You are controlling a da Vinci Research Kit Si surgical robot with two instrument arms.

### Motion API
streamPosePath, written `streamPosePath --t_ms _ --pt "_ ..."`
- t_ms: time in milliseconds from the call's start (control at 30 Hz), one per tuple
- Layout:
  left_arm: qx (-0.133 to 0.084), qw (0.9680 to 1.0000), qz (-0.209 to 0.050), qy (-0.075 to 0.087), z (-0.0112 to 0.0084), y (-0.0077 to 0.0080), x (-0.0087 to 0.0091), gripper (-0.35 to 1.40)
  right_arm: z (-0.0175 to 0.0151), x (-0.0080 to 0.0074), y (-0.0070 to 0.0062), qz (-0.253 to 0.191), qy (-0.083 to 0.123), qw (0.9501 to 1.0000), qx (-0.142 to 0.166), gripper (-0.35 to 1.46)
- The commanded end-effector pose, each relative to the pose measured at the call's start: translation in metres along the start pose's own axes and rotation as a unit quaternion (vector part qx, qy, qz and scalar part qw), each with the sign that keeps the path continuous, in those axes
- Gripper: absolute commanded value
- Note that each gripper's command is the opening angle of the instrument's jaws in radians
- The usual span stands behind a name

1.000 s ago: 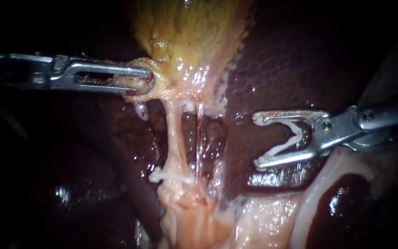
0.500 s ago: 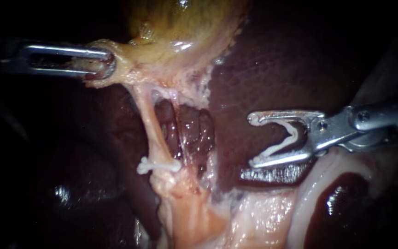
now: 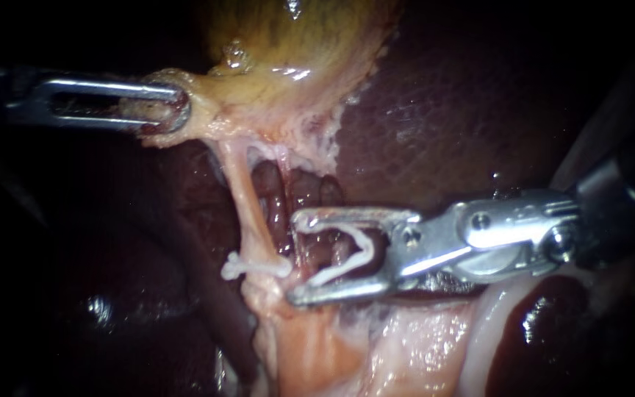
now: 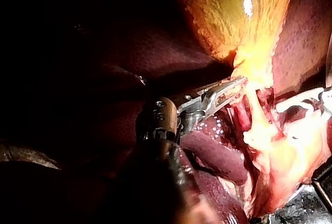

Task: Clipping second clip left tube

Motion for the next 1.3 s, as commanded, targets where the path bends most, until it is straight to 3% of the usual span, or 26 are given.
streamPosePath --t_ms 33,433,633,833,1133,1300 --pt "0.0 1.0 0.0 0.0 -0.0001 0.0001 0.0 -0.35 0.0003 -0.0004 0.0003 0.002 -0.001 1.0 -0.001 0.49" --pt "-0.001 1.0 0.001 -0.001 0.0 0.0001 -0.0001 -0.35 0.0036 -0.0031 0.0033 0.017 -0.002 0.9998 0.004 0.49" --pt "-0.001 1.0 0.001 -0.001 0.0 0.0002 -0.0001 -0.35 0.0051 -0.0029 0.0038 0.02 -0.003 0.9997 0.013 0.49" --pt "-0.001 1.0 0.0 -0.001 0.0001 0.0002 0.0 -0.35 0.0074 -0.0012 0.0032 0.023 0.012 0.9992 0.032 0.49" --pt "-0.001 1.0 0.0 -0.001 0.0001 0.0002 0.0 -0.35 0.0085 0.0015 -0.0002 0.026 0.042 0.9961 0.073 0.49" --pt "-0.001 1.0 0.0 -0.001 0.0001 0.0002 0.0 -0.35 0.0087 0.0024 -0.0014 0.027 0.046 0.9952 0.082 0.49"
